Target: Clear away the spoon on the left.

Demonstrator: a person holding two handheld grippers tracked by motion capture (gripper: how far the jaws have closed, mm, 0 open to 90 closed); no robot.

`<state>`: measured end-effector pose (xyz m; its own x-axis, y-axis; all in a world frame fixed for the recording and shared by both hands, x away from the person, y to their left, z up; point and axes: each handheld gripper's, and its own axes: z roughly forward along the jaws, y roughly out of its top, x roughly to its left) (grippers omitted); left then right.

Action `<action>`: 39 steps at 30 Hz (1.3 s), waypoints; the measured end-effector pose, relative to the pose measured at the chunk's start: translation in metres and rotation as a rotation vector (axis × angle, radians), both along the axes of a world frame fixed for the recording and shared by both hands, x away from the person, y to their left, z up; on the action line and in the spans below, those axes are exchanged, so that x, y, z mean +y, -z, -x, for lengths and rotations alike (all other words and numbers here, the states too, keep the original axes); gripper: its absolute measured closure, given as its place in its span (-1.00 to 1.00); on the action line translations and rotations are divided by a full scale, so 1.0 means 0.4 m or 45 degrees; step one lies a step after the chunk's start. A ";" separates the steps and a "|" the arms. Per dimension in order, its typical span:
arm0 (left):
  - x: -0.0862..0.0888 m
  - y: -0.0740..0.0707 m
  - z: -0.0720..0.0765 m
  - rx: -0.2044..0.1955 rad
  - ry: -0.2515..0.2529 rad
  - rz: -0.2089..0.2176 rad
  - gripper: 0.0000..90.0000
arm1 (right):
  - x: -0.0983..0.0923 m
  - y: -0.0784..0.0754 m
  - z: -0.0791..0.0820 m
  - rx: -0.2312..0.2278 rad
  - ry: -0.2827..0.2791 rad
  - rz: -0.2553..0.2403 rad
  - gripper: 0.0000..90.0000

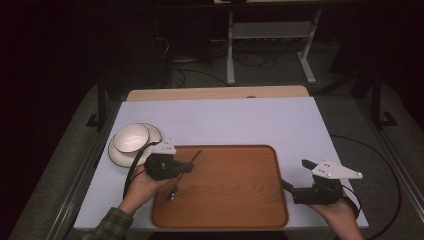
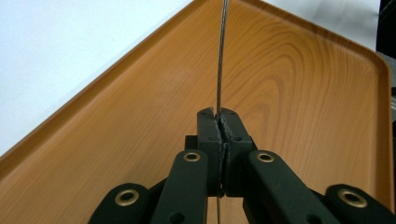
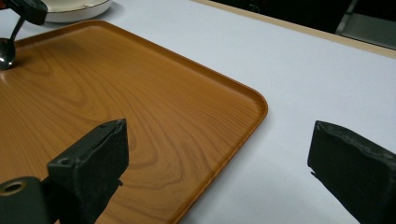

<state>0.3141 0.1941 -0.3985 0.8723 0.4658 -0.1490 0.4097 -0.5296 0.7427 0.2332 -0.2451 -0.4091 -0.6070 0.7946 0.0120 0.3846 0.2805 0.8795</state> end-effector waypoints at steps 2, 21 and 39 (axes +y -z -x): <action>-0.007 0.010 -0.006 0.003 0.003 -0.013 0.95 | 0.000 0.000 0.000 -0.001 -0.002 0.004 -0.90; -0.079 0.074 -0.045 0.048 0.053 -0.163 0.91 | 0.004 0.002 0.000 0.002 -0.004 0.003 -0.90; -0.106 0.088 -0.044 0.035 0.087 -0.225 0.81 | 0.002 0.001 0.001 -0.006 0.000 -0.001 -0.89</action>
